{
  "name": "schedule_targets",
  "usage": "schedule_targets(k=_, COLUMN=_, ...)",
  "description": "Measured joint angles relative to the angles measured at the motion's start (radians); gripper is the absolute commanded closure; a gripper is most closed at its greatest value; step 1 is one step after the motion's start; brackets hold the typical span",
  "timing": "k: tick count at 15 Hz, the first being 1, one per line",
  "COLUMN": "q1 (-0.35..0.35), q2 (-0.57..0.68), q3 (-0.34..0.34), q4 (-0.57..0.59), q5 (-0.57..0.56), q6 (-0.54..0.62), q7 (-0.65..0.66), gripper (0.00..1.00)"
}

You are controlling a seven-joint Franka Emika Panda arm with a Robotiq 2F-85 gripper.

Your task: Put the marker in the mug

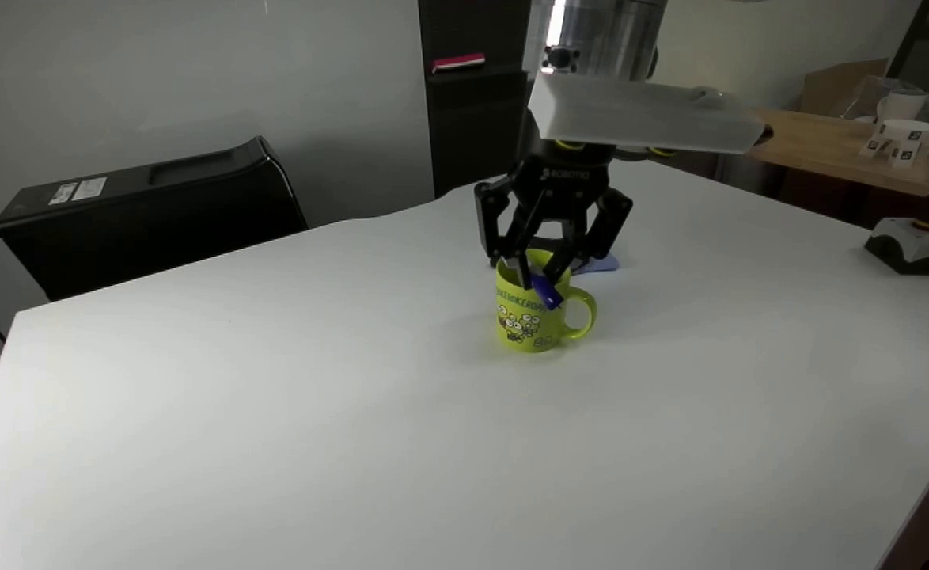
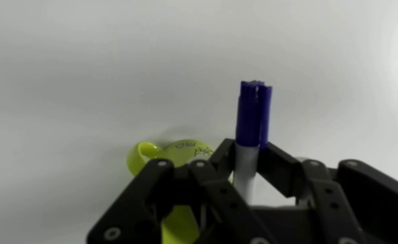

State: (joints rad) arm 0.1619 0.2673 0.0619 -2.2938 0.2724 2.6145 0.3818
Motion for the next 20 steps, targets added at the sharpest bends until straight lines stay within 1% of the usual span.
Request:
schedule_targets(k=5, q1=-0.070, q2=-0.003, q3=-0.001, q4=0.015, q5=0.088, q6=-0.021, q7=-0.020, gripper=0.94)
schedule_targets(k=9, q1=-0.119, q2=-0.003, q3=0.025, q4=0.033, q5=0.261, q6=-0.041, q7=-0.094, gripper=0.94)
schedule_targets(k=14, q1=-0.130, q2=-0.003, q3=0.051, q4=0.054, q5=0.438, q6=-0.042, q7=-0.124, gripper=0.94)
schedule_targets(k=17, q1=-0.131, q2=-0.002, q3=0.050, q4=0.055, q5=0.511, q6=-0.053, q7=-0.128, gripper=0.94)
schedule_targets(k=20, q1=-0.137, q2=0.002, q3=0.040, q4=0.052, q5=0.553, q6=-0.080, q7=-0.128, gripper=0.94)
